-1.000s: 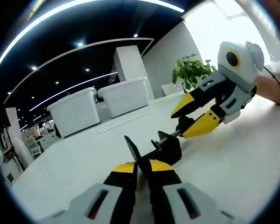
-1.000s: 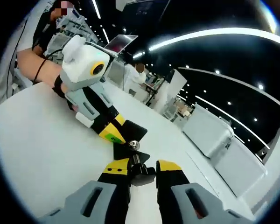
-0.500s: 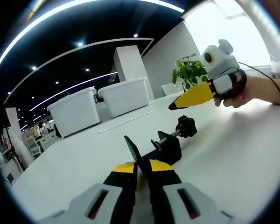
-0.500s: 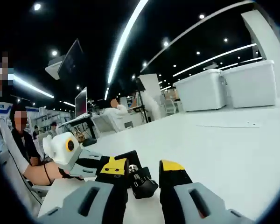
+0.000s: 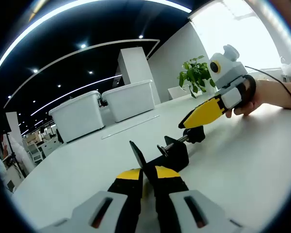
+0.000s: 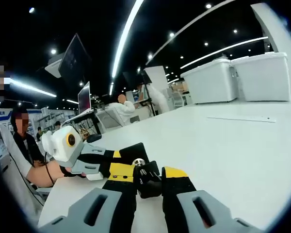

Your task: Clamp the fixed fixture on the desktop, loosen the retaining clip, secure it to the edge of the desk, and tighten the retaining clip.

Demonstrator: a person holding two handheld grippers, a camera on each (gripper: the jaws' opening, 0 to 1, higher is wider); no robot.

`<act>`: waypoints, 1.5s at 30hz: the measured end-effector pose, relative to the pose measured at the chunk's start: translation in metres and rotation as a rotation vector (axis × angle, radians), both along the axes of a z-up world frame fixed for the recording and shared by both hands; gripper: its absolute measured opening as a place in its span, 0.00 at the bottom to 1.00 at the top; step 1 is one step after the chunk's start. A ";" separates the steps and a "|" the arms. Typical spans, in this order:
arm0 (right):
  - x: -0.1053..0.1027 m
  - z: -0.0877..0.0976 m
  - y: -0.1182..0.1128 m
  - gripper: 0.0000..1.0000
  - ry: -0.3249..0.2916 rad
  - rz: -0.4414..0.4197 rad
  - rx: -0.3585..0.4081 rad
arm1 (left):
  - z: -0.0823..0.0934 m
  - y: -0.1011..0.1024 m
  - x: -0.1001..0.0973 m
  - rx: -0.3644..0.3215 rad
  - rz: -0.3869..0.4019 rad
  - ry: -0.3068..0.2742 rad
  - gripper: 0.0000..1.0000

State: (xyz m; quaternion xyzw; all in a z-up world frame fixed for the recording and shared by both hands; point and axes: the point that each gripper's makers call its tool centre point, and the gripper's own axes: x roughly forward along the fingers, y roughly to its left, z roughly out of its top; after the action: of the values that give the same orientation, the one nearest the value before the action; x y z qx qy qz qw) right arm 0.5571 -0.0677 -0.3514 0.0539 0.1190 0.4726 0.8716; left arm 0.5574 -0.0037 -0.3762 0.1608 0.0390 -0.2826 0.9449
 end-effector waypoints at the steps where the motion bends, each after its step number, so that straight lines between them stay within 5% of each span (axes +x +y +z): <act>1: 0.002 0.001 0.000 0.18 -0.021 0.006 -0.012 | 0.000 0.000 0.000 0.000 0.001 0.001 0.08; 12: -0.008 0.004 0.008 0.17 -0.455 0.060 -0.323 | 0.000 0.000 0.001 -0.002 0.005 0.004 0.08; 19: -0.014 0.001 0.013 0.17 -0.619 0.077 -0.468 | -0.001 0.001 0.001 -0.003 0.006 0.006 0.08; 22: -0.012 0.002 0.013 0.17 -0.593 0.068 -0.466 | -0.001 0.001 0.002 -0.004 0.006 0.007 0.08; 25: -0.004 0.010 0.008 0.14 -0.518 0.011 -0.373 | -0.001 0.001 0.002 -0.004 0.005 0.007 0.08; 30: 0.007 0.027 -0.005 0.20 -0.210 -0.047 -0.062 | -0.002 0.000 0.003 -0.003 0.006 0.006 0.08; 33: 0.010 0.033 -0.012 0.20 -0.130 -0.053 0.030 | -0.002 -0.001 0.004 -0.003 0.005 0.005 0.08; 40: 0.009 0.010 -0.008 0.20 -0.035 -0.034 0.005 | -0.001 -0.002 0.005 -0.002 0.005 0.005 0.08; 45: 0.006 0.001 -0.005 0.19 -0.056 -0.025 -0.044 | -0.001 -0.002 0.005 -0.002 0.005 0.004 0.08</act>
State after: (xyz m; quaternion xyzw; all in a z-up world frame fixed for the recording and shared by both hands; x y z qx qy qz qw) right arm 0.5629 -0.0722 -0.3502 0.0233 0.1043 0.4603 0.8813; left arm 0.5624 -0.0056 -0.3772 0.1590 0.0412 -0.2805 0.9457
